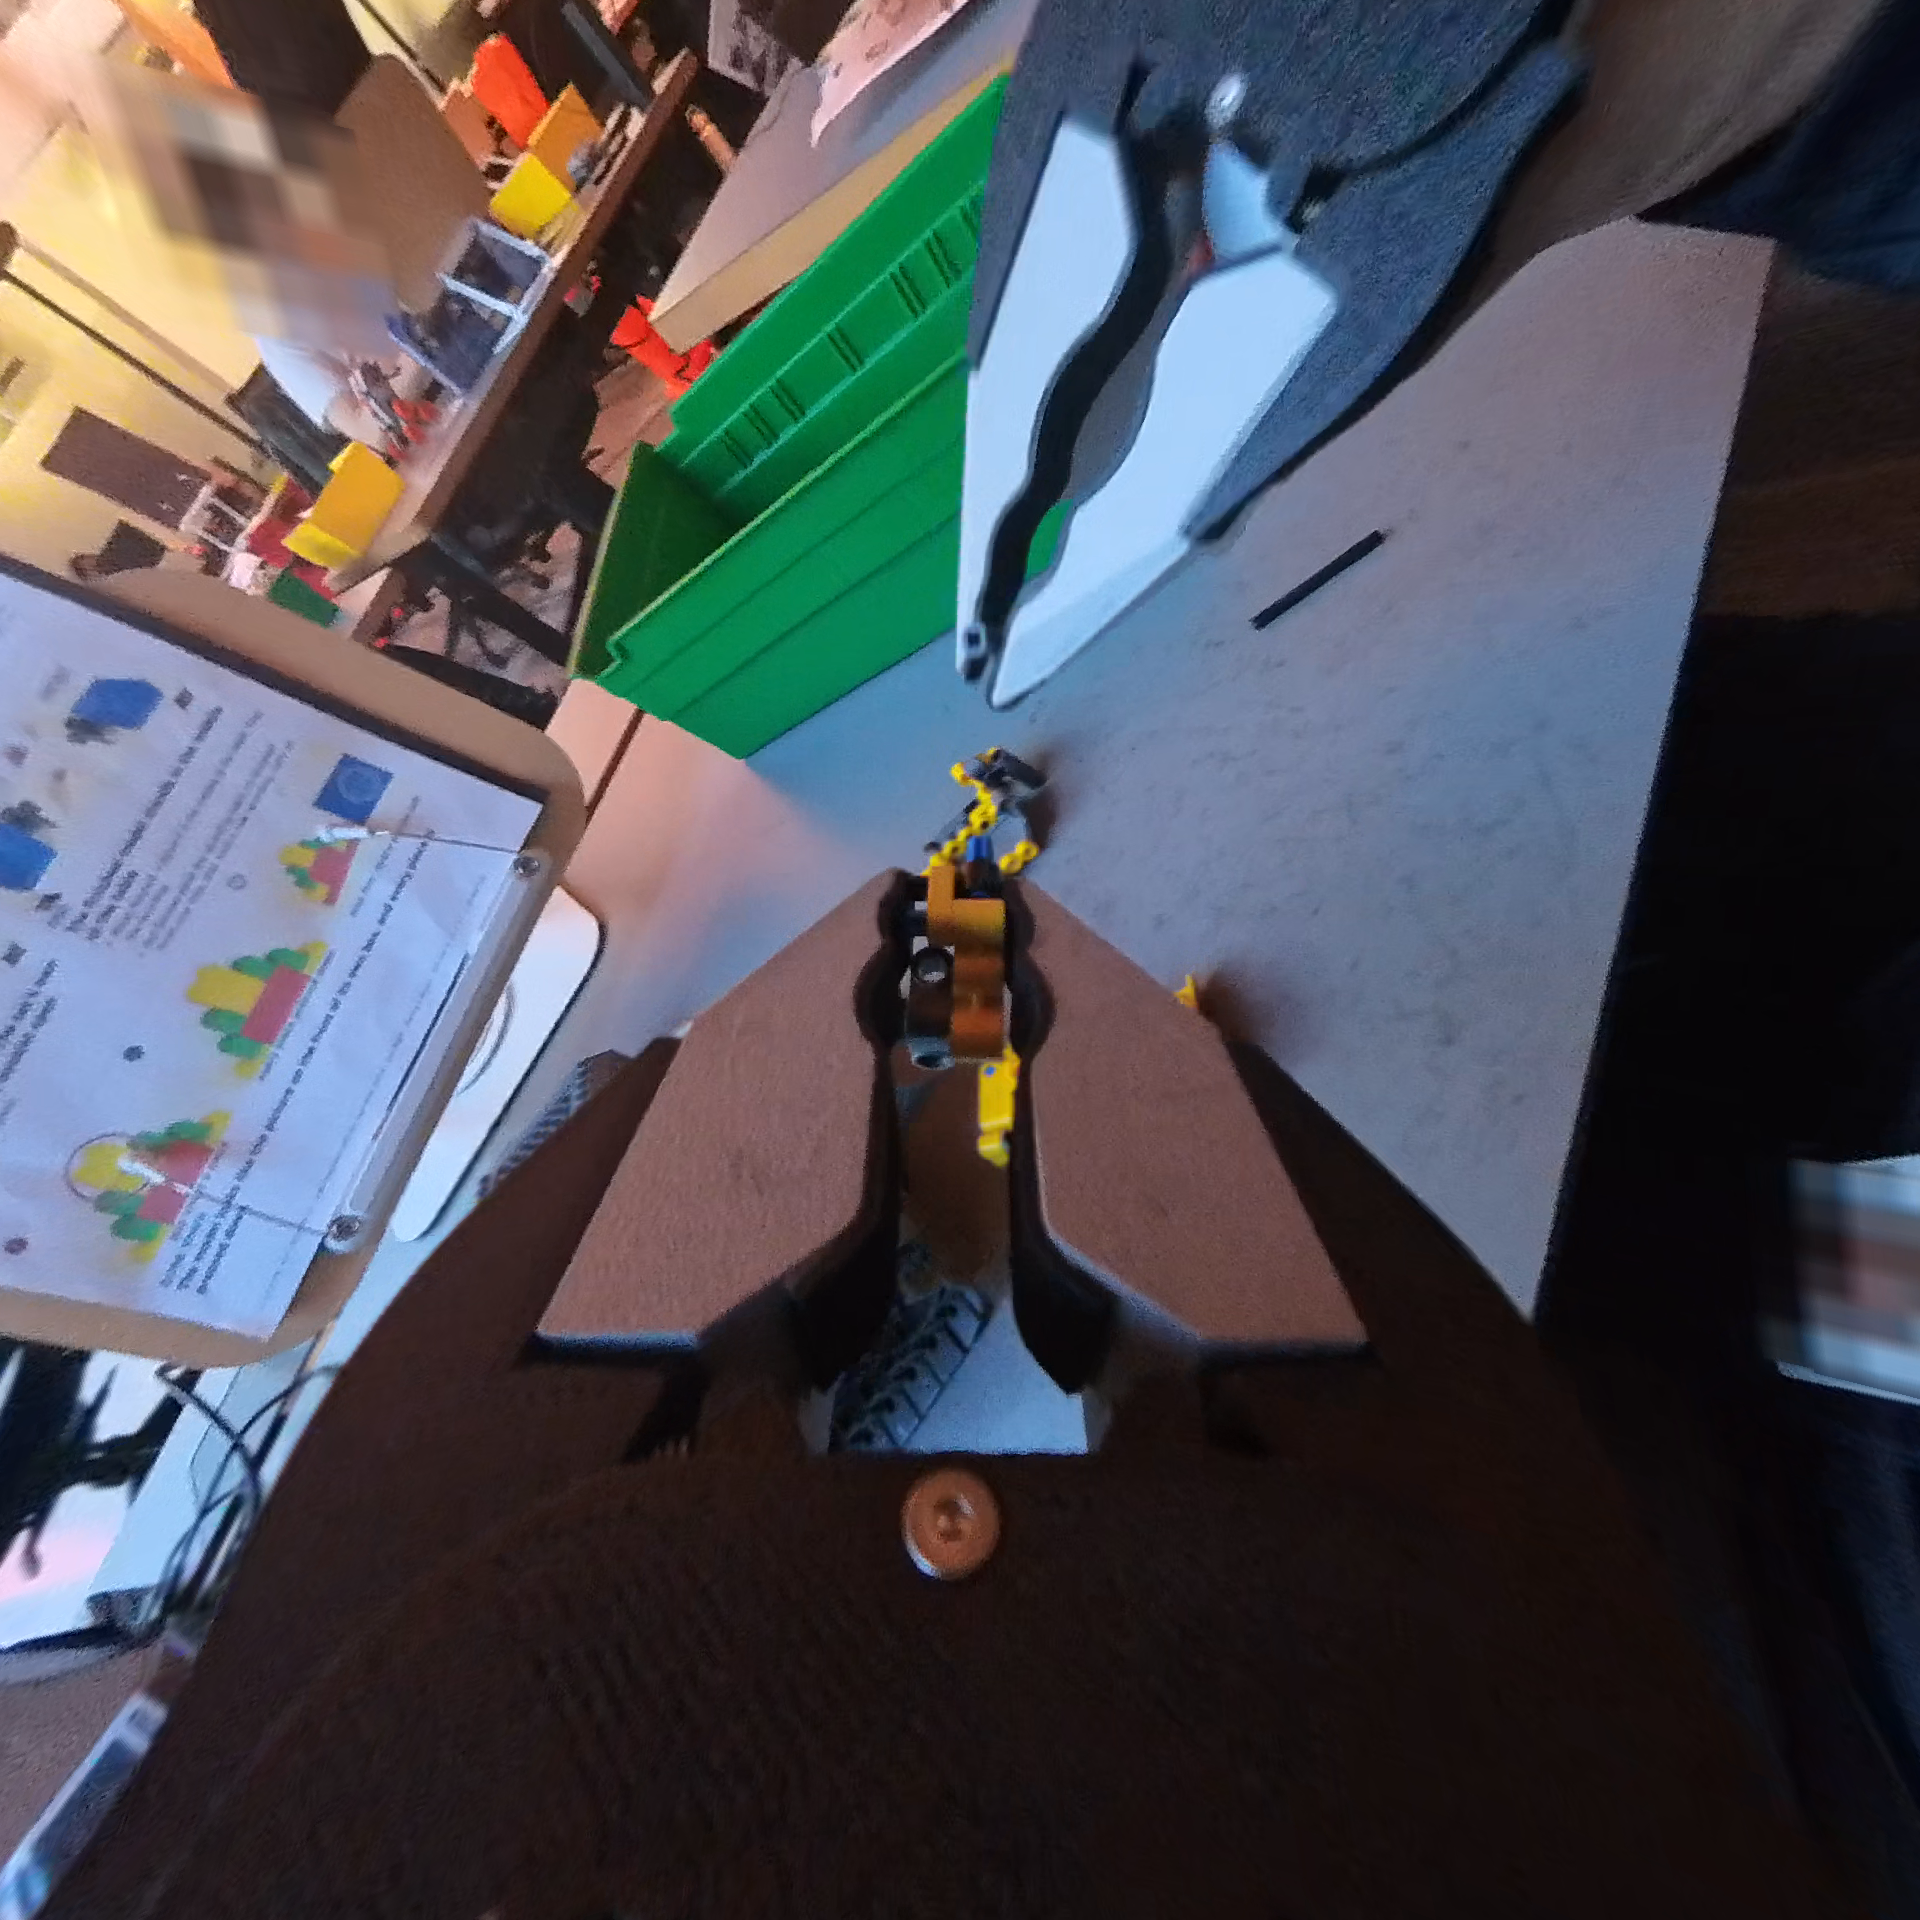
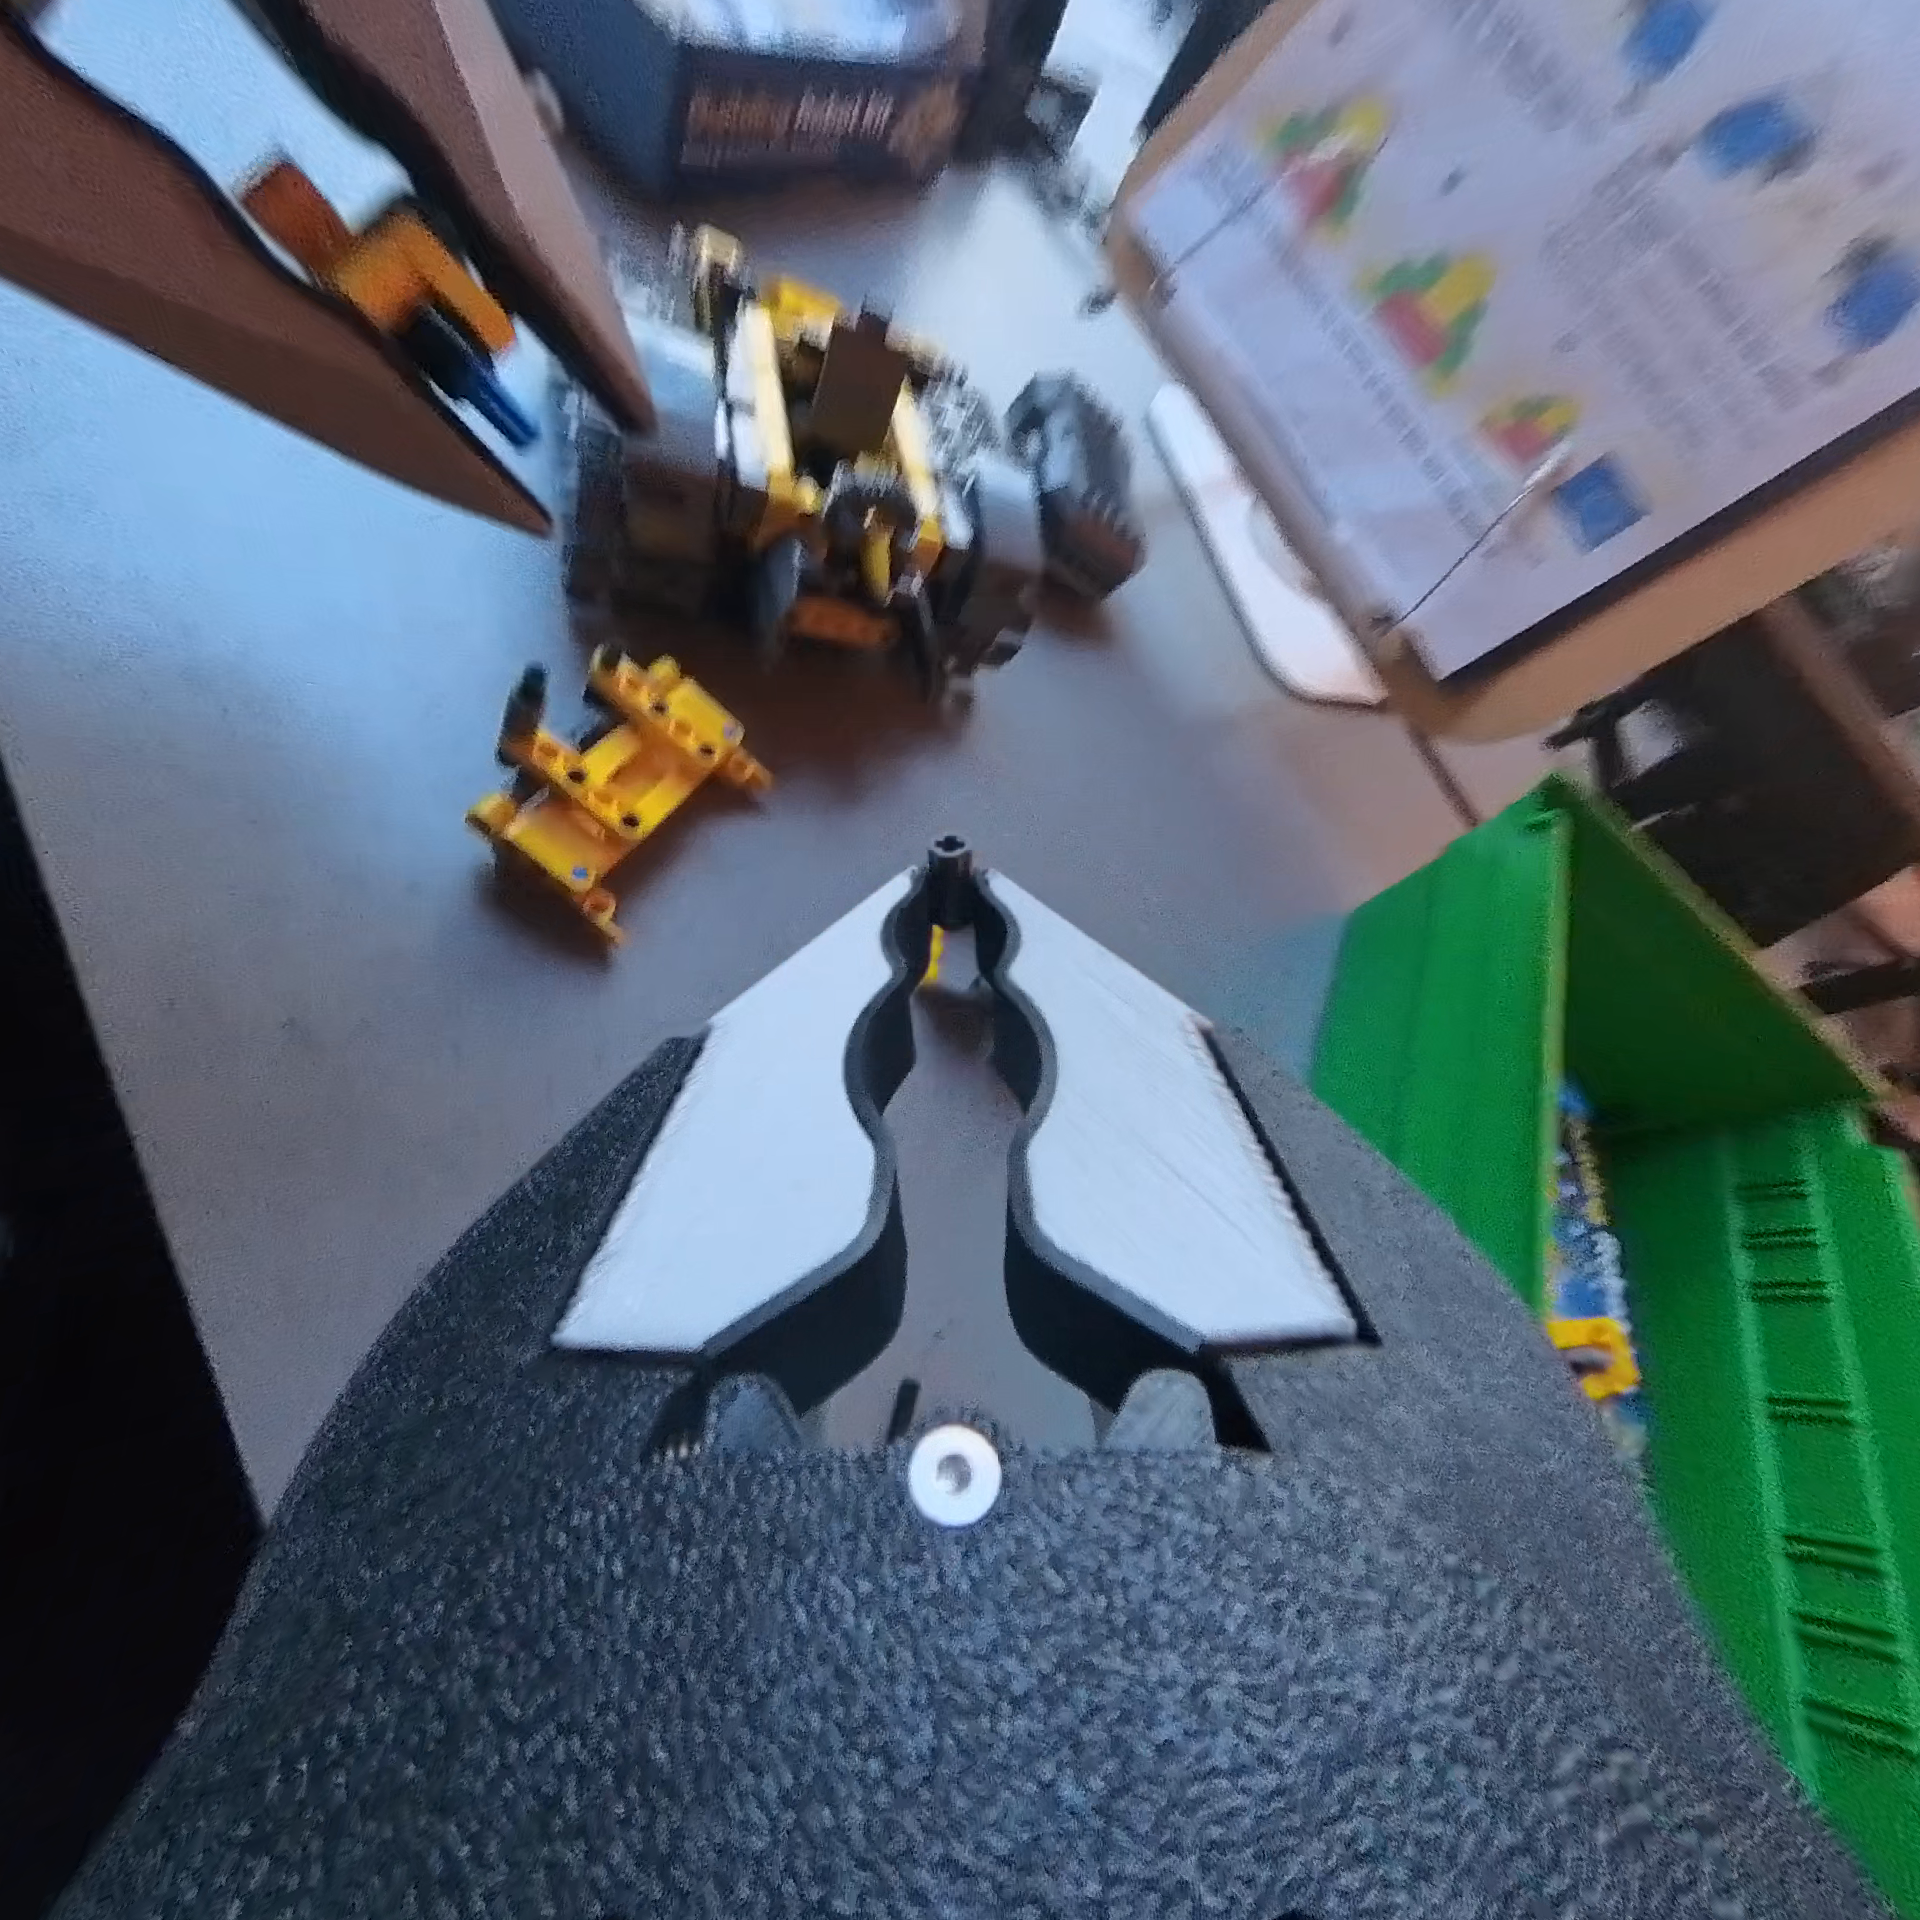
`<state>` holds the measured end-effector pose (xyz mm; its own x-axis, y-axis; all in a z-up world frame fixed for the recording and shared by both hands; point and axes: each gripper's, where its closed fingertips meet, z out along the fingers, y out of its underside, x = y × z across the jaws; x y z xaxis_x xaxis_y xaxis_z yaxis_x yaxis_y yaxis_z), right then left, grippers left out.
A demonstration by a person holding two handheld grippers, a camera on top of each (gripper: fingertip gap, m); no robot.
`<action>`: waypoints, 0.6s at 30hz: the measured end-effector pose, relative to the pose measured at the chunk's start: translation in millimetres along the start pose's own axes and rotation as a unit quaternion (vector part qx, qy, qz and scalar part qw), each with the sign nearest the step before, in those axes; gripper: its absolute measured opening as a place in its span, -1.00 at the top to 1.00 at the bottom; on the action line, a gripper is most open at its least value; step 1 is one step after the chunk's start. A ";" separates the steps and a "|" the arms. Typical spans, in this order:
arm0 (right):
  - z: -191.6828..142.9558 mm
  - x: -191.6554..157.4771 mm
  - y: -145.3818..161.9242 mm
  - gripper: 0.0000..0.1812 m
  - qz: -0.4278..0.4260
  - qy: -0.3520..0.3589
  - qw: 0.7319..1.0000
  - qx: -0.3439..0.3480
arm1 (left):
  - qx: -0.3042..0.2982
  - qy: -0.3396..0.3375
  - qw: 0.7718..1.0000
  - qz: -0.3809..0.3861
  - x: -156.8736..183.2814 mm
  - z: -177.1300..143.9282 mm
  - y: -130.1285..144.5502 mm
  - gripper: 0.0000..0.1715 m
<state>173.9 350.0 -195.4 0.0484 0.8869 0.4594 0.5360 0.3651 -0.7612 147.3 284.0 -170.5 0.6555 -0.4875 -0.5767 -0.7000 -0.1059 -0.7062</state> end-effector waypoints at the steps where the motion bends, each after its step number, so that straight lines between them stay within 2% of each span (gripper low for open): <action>1: 5.7 -5.6 11.0 0.92 0.005 -0.020 1.000 -0.024 | 0.000 0.005 1.000 -0.004 2.6 2.3 0.8 0.84; 4: 22.0 -31.2 42.3 0.80 0.040 -0.103 0.991 -0.077 | -0.004 0.035 0.999 -0.029 12.4 11.3 7.6 0.84; 8: 33.9 -42.4 79.6 0.78 0.070 -0.146 0.978 -0.135 | -0.046 0.097 0.990 -0.095 35.1 33.4 38.0 0.84; 10: 32.2 -38.0 78.8 0.74 0.081 -0.145 0.978 -0.128 | -0.065 0.108 0.986 -0.112 43.2 41.0 49.2 0.84; 15: 9.1 -5.0 58.3 0.73 0.132 -0.124 0.982 -0.060 | -0.044 0.093 0.990 -0.099 38.7 40.1 41.7 0.84; 18: -1.4 14.4 69.3 0.69 0.151 -0.102 0.981 -0.067 | -0.048 0.098 0.988 -0.111 40.5 42.9 47.3 0.84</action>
<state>212.9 387.6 -240.9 0.0596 0.9921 0.1101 0.6301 0.0481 -0.7750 152.9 296.4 -244.9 0.7350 -0.6005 -0.3148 -0.5750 -0.3061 -0.7587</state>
